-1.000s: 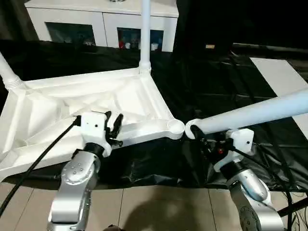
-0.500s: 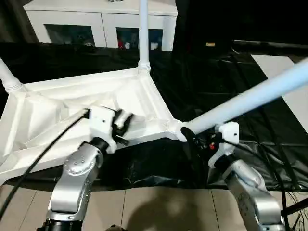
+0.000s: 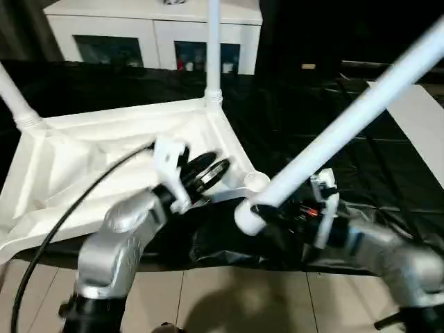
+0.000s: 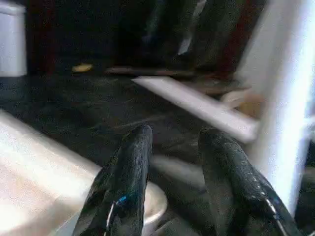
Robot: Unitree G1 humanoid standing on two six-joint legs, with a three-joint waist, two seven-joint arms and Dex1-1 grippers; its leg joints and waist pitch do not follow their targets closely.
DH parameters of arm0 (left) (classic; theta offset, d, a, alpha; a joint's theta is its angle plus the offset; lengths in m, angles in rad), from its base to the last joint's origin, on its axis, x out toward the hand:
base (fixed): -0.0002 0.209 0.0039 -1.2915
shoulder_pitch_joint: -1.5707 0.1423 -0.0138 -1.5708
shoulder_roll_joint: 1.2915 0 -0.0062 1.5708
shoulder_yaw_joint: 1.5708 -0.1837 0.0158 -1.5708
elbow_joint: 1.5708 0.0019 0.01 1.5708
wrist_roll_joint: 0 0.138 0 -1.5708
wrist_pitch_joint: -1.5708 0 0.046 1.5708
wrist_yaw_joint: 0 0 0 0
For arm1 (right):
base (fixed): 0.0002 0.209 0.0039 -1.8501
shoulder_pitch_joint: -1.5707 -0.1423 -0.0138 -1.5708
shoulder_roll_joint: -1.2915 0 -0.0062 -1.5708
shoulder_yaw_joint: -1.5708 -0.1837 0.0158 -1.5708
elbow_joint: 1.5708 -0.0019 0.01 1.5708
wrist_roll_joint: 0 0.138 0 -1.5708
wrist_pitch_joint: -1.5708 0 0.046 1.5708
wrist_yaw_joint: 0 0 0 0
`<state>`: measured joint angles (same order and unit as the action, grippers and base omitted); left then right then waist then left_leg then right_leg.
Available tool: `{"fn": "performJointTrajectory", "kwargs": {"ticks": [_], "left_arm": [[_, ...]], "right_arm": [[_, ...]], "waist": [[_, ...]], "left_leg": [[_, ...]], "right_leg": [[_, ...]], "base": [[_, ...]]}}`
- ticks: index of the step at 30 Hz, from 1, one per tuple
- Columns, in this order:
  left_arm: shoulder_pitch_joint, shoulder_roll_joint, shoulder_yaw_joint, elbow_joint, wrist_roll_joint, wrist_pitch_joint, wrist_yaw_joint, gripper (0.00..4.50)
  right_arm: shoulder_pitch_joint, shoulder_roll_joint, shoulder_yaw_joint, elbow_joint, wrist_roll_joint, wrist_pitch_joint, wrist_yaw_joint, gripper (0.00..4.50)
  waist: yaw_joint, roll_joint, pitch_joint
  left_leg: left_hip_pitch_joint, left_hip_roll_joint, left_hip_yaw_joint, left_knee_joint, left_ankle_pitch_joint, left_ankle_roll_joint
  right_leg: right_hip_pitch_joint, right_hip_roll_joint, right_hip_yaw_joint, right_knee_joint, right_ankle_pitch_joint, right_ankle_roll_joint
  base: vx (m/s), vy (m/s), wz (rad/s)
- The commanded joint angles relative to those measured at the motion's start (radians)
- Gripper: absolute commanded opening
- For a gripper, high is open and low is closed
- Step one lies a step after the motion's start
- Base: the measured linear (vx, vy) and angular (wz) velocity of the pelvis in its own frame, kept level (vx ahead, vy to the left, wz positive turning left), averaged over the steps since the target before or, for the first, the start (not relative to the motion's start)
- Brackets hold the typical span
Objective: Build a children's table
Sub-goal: Insert table leg to table base
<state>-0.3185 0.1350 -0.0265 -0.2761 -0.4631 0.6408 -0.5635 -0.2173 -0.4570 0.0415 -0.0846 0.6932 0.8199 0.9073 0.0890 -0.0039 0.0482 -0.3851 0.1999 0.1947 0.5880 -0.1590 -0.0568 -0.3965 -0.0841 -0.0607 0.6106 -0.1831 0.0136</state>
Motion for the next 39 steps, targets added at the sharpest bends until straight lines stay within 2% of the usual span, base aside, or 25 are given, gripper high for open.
{"fn": "performJointTrajectory", "kwargs": {"ticks": [1,2,3,6,7,10,12,14,16,18,19,20,21,22,23,25,27,28,31,32,35,37,38,39], "left_arm": [[-0.009,0.004,0.010,-0.022,-0.074,0.091,-0.022,1.81],[-0.009,0.004,0.010,-0.023,-0.077,0.094,-0.023,1.81],[-0.012,-0.001,0.012,-0.029,-0.101,0.109,-0.024,1.81],[-0.020,0.001,0.012,-0.039,-0.124,0.139,-0.023,1.81],[-0.023,0.006,0.011,-0.040,-0.134,0.159,-0.024,1.81],[-0.035,-0.001,0.023,-0.032,-0.168,0.213,0.000,1.81],[-0.046,-0.006,0.033,-0.025,-0.190,0.251,0.015,2.09],[-0.054,-0.013,0.042,-0.020,-0.220,0.279,0.020,2.16],[-0.062,-0.026,0.057,-0.023,-0.283,0.322,0.018,2.35],[-0.065,-0.029,0.058,-0.025,-0.295,0.328,0.016,2.53],[-0.072,-0.039,0.064,-0.023,-0.319,0.342,0.017,2.55],[-0.075,-0.043,0.067,-0.022,-0.329,0.350,0.018,2.67],[-0.078,-0.048,0.071,-0.020,-0.340,0.358,0.019,2.80],[-0.087,-0.054,0.074,-0.006,-0.369,0.388,0.008,2.80],[-0.090,-0.053,0.071,-0.001,-0.373,0.396,0.004,2.97],[-0.096,-0.046,0.061,0.009,-0.370,0.408,0.005,2.99],[-0.097,-0.043,0.059,0.012,-0.372,0.413,0.007,3.28],[-0.098,-0.035,0.046,0.018,-0.361,0.414,0.005,3.38],[-0.106,-0.026,0.019,0.038,-0.338,0.417,0.018,3.47],[-0.108,-0.025,0.014,0.039,-0.336,0.419,0.020,3.77],[-0.111,-0.015,-0.012,0.045,-0.313,0.417,0.031,3.87],[-0.114,-0.016,-0.023,0.058,-0.288,0.412,0.052,4.02],[-0.115,-0.018,-0.024,0.065,-0.283,0.412,0.060,4.25],[-0.115,-0.018,-0.024,0.065,-0.283,0.412,0.060,4.25]], "right_arm": [[-0.019,-0.032,0.027,-0.019,0.014,0.039,0.059,1.90],[-0.020,-0.034,0.029,-0.018,0.013,0.040,0.061,1.90],[-0.026,-0.044,0.044,-0.011,0.001,0.047,0.073,1.90],[-0.038,-0.055,0.065,-0.010,0.010,0.068,0.091,1.90],[-0.043,-0.055,0.069,-0.013,0.018,0.078,0.095,1.90],[-0.055,-0.058,0.082,-0.020,0.027,0.093,0.109,1.90],[-0.062,-0.065,0.099,-0.022,0.021,0.096,0.125,1.90],[-0.067,-0.070,0.108,-0.021,0.017,0.098,0.138,1.90],[-0.074,-0.080,0.123,-0.018,0.004,0.095,0.149,1.90],[-0.075,-0.083,0.129,-0.017,-0.001,0.095,0.151,1.90],[-0.079,-0.091,0.143,-0.015,-0.015,0.092,0.159,1.90],[-0.080,-0.094,0.150,-0.014,-0.021,0.090,0.162,1.90],[-0.082,-0.097,0.156,-0.013,-0.027,0.088,0.165,1.90],[-0.088,-0.110,0.188,-0.015,-0.051,0.080,0.177,1.90],[-0.091,-0.114,0.199,-0.016,-0.057,0.078,0.181,1.90],[-0.096,-0.120,0.218,-0.017,-0.068,0.074,0.188,1.90],[-0.098,-0.122,0.224,-0.017,-0.073,0.071,0.190,1.90],[-0.101,-0.127,0.237,-0.018,-0.083,0.068,0.194,1.90],[-0.109,-0.141,0.272,-0.016,-0.113,0.054,0.210,1.90],[-0.111,-0.145,0.281,-0.016,-0.121,0.050,0.216,1.90],[-0.117,-0.154,0.304,-0.016,-0.140,0.042,0.228,1.90],[-0.122,-0.159,0.323,-0.019,-0.156,0.035,0.237,1.90],[-0.124,-0.160,0.329,-0.021,-0.161,0.032,0.238,1.90],[-0.124,-0.160,0.329,-0.021,-0.161,0.032,0.238,1.90]], "waist": [[0.004,-0.022,-0.054],[0.005,-0.023,-0.055],[0.008,-0.022,-0.054],[0.008,-0.023,-0.054],[0.007,-0.027,-0.053],[0.008,-0.025,-0.053],[0.008,-0.026,-0.052],[0.010,-0.026,-0.053],[0.013,-0.027,-0.053],[0.014,-0.028,-0.054],[0.016,-0.028,-0.056],[0.016,-0.033,-0.056],[0.018,-0.031,-0.056],[0.019,-0.031,-0.056],[0.021,-0.031,-0.056],[0.023,-0.034,-0.055],[0.024,-0.033,-0.056],[0.026,-0.029,-0.057],[0.024,-0.031,-0.056],[0.024,-0.031,-0.056],[0.027,-0.031,-0.056],[0.027,-0.031,-0.056],[0.027,-0.031,-0.056],[0.026,-0.029,-0.056]], "left_leg": [[0.018,0.028,-0.014,-0.064,-0.265,0.002],[0.015,0.026,-0.015,-0.063,-0.258,0.001],[0.016,0.026,-0.015,-0.064,-0.254,0.001],[0.016,0.027,-0.017,-0.065,-0.258,-0.006],[0.016,0.028,-0.018,-0.066,-0.264,-0.008],[0.019,0.028,-0.019,-0.066,-0.279,-0.015],[0.019,0.027,-0.019,-0.066,-0.283,-0.020],[0.019,0.028,-0.019,-0.065,-0.276,-0.022],[0.018,0.026,-0.019,-0.065,-0.272,-0.022],[0.018,0.027,-0.019,-0.064,-0.267,-0.020],[0.017,0.028,-0.019,-0.064,-0.255,-0.020],[0.016,0.028,-0.018,-0.064,-0.251,-0.020],[0.016,0.028,-0.017,-0.064,-0.245,-0.021],[0.016,0.028,-0.017,-0.063,-0.240,-0.022],[0.017,0.027,-0.017,-0.063,-0.239,-0.021],[0.016,0.028,-0.016,-0.063,-0.238,-0.017],[0.016,0.028,-0.017,-0.064,-0.235,-0.018],[0.017,0.028,-0.018,-0.063,-0.236,-0.018],[0.018,0.028,-0.018,-0.064,-0.247,-0.022],[0.018,0.028,-0.018,-0.065,-0.250,-0.024],[0.019,0.030,-0.018,-0.065,-0.254,-0.025],[0.017,0.029,-0.019,-0.065,-0.252,-0.025],[0.018,0.029,-0.019,-0.065,-0.252,-0.025],[0.018,0.029,-0.019,-0.065,-0.256,-0.026]], "right_leg": [[0.034,-0.052,0.039,-0.090,-0.354,-0.145],[0.037,-0.053,0.038,-0.088,-0.360,-0.142],[0.032,-0.053,0.039,-0.094,-0.383,-0.127],[0.032,-0.051,0.037,-0.095,-0.399,-0.113],[0.031,-0.051,0.037,-0.097,-0.407,-0.107],[0.029,-0.052,0.036,-0.099,-0.435,-0.095],[0.028,-0.052,0.036,-0.099,-0.442,-0.095],[0.029,-0.052,0.036,-0.098,-0.432,-0.095],[0.030,-0.052,0.035,-0.099,-0.429,-0.100],[0.029,-0.051,0.036,-0.098,-0.417,-0.099],[0.032,-0.051,0.036,-0.094,-0.393,-0.102],[0.032,-0.050,0.036,-0.094,-0.384,-0.105],[0.033,-0.050,0.037,-0.091,-0.366,-0.112],[0.034,-0.050,0.037,-0.090,-0.357,-0.116],[0.034,-0.049,0.037,-0.090,-0.355,-0.116],[0.035,-0.050,0.038,-0.091,-0.352,-0.116],[0.036,-0.050,0.038,-0.089,-0.350,-0.110],[0.035,-0.050,0.037,-0.090,-0.353,-0.108],[0.035,-0.049,0.037,-0.091,-0.359,-0.102],[0.035,-0.049,0.037,-0.091,-0.363,-0.100],[0.035,-0.050,0.038,-0.092,-0.366,-0.096],[0.036,-0.050,0.038,-0.091,-0.361,-0.097],[0.036,-0.051,0.038,-0.091,-0.360,-0.096],[0.036,-0.050,0.038,-0.091,-0.359,-0.097]], "base": [[0.000,0.000,0.00],[0.000,0.000,0.00],[0.000,0.000,0.00],[0.000,0.000,0.00],[0.000,0.000,0.00],[0.000,0.000,0.00],[0.000,0.000,0.00],[0.000,0.000,0.00],[0.000,0.000,0.00],[0.000,0.000,0.00],[0.000,0.000,0.00],[0.000,0.000,0.00],[0.000,0.000,0.00],[0.000,0.000,0.00],[0.000,0.000,0.00],[0.000,0.000,0.00],[0.000,0.000,0.00],[0.000,0.000,0.00],[0.000,0.000,0.00],[0.000,0.000,0.00],[0.000,0.000,0.00],[0.000,0.000,0.00],[0.000,0.000,0.00],[0.000,0.000,0.00]]}}
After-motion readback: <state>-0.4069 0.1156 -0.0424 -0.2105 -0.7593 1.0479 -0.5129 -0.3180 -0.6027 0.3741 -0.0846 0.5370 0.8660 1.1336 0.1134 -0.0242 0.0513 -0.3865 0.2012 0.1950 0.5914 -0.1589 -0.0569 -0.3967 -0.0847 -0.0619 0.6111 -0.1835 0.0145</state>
